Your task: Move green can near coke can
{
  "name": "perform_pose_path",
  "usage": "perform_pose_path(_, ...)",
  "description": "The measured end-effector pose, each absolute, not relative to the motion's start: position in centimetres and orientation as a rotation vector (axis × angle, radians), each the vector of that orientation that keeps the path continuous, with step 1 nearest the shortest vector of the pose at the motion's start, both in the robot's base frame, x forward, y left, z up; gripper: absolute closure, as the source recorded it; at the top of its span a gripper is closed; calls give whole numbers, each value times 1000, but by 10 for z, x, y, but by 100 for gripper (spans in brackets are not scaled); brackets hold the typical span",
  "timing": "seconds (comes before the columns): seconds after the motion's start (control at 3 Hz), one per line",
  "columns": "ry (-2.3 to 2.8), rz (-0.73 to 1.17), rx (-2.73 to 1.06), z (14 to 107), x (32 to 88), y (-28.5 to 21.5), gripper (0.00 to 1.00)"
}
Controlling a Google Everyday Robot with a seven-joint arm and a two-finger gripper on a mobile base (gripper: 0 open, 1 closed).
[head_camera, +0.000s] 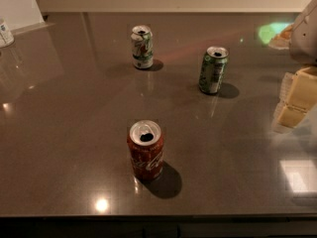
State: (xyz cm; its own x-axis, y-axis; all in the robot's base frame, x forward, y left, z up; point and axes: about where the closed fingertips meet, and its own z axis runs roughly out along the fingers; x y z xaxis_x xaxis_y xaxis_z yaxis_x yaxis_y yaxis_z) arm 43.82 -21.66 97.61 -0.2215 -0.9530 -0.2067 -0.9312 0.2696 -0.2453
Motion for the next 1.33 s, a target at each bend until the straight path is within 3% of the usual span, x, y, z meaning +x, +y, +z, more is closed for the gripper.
perform_pose_path(0.67, 2210, -39, -1674, 977, 458, -209, 0)
perform_pose_path(1.33, 2176, 110, -1526, 954, 526, -199, 0)
